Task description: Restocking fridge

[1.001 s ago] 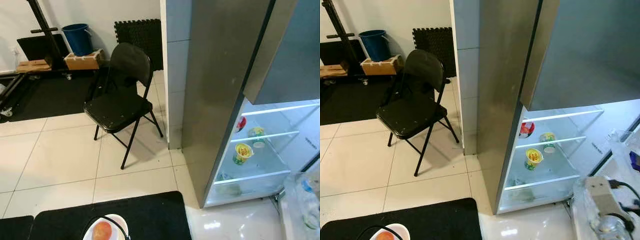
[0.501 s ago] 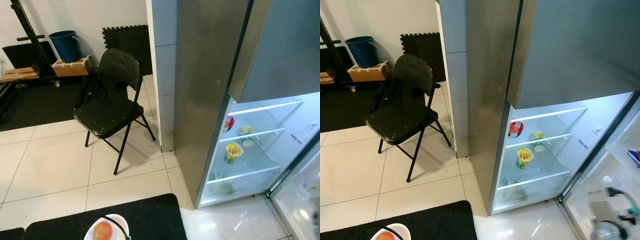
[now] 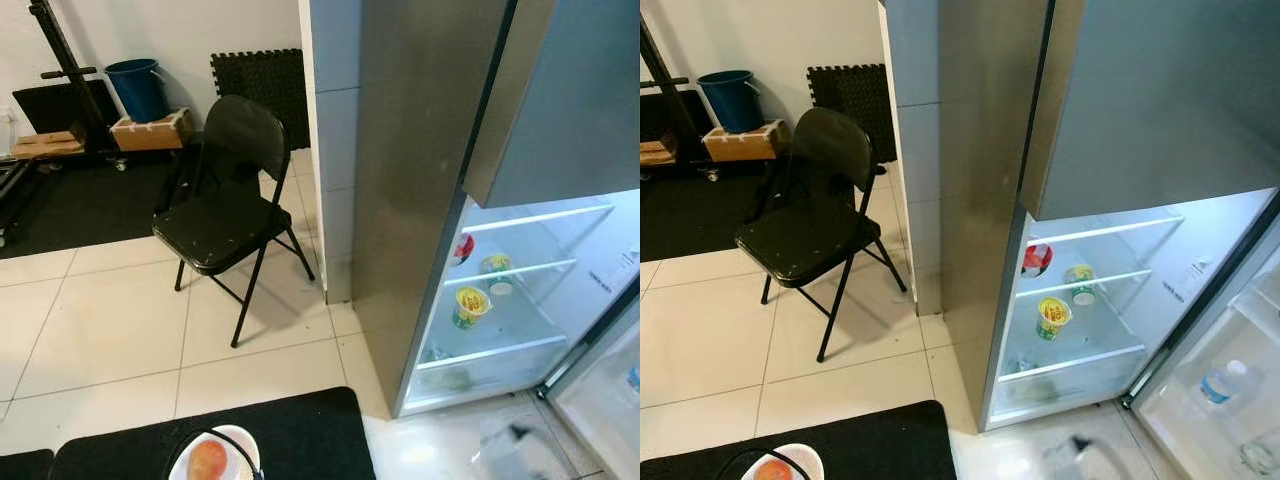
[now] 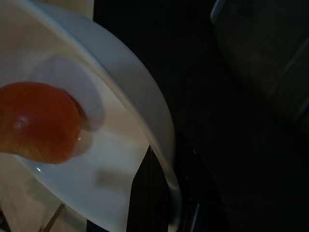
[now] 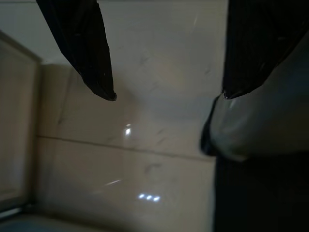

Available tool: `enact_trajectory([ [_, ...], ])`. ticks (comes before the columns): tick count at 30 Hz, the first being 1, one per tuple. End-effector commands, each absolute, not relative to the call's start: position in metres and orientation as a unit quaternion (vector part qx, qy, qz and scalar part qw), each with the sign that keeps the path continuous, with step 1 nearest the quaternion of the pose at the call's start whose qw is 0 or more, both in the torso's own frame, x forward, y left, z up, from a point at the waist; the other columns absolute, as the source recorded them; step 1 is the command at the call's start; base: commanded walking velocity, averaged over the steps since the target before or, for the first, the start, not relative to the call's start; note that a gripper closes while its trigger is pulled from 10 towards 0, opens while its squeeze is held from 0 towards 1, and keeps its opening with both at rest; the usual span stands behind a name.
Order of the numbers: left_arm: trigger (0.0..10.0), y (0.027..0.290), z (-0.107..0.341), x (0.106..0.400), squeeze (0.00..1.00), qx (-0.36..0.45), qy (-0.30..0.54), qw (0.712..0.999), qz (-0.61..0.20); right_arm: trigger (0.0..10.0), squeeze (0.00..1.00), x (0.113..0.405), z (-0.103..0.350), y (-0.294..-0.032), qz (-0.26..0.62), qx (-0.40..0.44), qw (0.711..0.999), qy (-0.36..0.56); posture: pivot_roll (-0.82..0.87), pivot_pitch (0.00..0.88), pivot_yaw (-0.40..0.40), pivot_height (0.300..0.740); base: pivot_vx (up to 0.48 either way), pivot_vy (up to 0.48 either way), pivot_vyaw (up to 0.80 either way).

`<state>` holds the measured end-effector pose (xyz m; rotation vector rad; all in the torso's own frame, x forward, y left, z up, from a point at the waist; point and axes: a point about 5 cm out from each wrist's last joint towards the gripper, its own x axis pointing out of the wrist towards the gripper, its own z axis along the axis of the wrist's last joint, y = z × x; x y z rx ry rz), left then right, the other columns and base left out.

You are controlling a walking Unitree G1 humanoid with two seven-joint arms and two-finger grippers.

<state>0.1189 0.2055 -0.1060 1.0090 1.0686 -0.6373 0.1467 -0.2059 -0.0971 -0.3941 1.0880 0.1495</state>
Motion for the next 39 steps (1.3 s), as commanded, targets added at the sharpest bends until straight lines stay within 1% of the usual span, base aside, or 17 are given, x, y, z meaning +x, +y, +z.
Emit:
enact_trajectory([
  [1,10.0,0.207,-0.105,0.121,0.0,0.457,0.477,0.693,-0.288,10.0,0.0,0.148,-0.096,-0.208,0.078,-0.195,0.832,0.514,-0.08,0.0,-0.005,0.74,0.0,0.0,0.0],
  [5,10.0,0.209,-0.105,0.122,0.0,0.459,0.48,0.69,-0.289,10.0,0.0,0.146,-0.097,-0.207,0.091,-0.2,0.827,0.517,-0.07,0.0,-0.008,0.74,0.0,-0.287,0.0],
  [10,10.0,0.212,-0.104,0.123,0.0,0.462,0.481,0.687,-0.287,10.0,0.0,0.149,-0.094,-0.218,0.074,-0.191,0.831,0.517,-0.07,0.0,-0.001,0.74,0.0,-0.431,0.0],
  [13,10.0,0.212,-0.103,0.125,0.0,0.462,0.482,0.687,-0.286,10.0,0.0,0.153,-0.092,-0.219,0.072,-0.197,0.833,0.513,-0.08,0.0,0.0,0.74,0.0,-0.431,0.0],
  [29,10.0,0.212,-0.103,0.127,0.0,0.462,0.482,0.687,-0.287,10.0,0.0,0.155,-0.092,-0.218,0.077,-0.204,0.831,0.511,-0.08,0.0,0.006,0.74,0.0,-0.432,0.0],
  [35,10.0,0.212,-0.103,0.125,0.0,0.462,0.484,0.686,-0.287,10.0,0.0,0.158,-0.091,-0.216,0.077,-0.201,0.837,0.503,-0.08,0.0,0.008,0.74,0.0,-0.434,0.0],
  [38,10.0,0.213,-0.103,0.125,0.0,0.462,0.484,0.686,-0.286,10.0,0.0,0.17,-0.086,-0.212,0.08,-0.19,0.85,0.485,-0.08,0.0,0.011,0.74,0.0,-0.425,0.0],
  [39,10.0,0.213,-0.103,0.125,0.0,0.462,0.484,0.686,-0.286,10.0,0.0,0.17,-0.086,-0.212,0.08,-0.19,0.85,0.485,-0.08,0.0,0.011,0.74,0.0,-0.42,0.0],
])
